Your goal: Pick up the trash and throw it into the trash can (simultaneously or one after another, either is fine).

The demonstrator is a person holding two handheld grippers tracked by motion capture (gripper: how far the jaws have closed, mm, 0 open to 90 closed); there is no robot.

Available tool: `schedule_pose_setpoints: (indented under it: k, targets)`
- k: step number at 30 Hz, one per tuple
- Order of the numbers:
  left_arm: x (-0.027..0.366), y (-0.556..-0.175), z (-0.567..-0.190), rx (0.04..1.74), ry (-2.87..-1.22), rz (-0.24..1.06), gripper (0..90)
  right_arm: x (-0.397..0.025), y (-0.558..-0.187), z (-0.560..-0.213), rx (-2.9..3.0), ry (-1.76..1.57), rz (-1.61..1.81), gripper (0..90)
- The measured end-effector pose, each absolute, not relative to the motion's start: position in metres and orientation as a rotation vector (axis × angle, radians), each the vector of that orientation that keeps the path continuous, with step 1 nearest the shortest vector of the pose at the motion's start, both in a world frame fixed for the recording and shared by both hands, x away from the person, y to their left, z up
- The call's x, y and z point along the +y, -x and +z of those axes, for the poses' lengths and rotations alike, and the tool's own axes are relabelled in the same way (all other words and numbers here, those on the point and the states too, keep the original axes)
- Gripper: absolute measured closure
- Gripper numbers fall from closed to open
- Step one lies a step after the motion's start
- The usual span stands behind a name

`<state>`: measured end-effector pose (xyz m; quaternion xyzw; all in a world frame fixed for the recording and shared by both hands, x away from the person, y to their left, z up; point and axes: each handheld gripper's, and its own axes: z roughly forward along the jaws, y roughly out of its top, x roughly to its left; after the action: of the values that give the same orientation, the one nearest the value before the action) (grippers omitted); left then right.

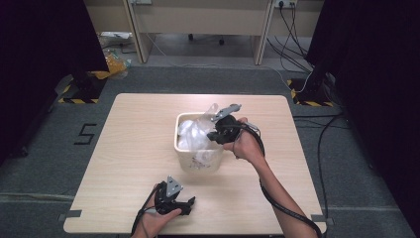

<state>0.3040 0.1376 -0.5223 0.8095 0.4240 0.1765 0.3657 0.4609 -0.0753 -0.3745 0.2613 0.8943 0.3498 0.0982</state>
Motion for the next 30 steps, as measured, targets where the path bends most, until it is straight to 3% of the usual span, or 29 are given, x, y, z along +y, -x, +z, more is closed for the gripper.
schedule_pose_setpoints:
  k: [17, 22, 27, 30]
  targets:
    - [0.138, -0.304, -0.522, 1.090, -2.082, 0.453, 13.2, -0.065, -0.472, -0.393, 2.800, -0.776, 0.897, 88.6]
    - [0.138, -0.304, -0.522, 1.090, -2.081, 0.453, 13.2, -0.061, -0.475, -0.391, 2.832, -0.774, 0.847, 78.9]
    - [0.138, -0.304, -0.522, 1.089, -2.078, 0.453, 13.3, -0.066, -0.472, -0.384, 2.800, -0.783, 0.936, 59.9]
    - [0.138, -0.304, -0.522, 1.089, -2.078, 0.453, 13.3, -0.071, -0.470, -0.378, 2.768, -0.786, 0.980, 57.4]
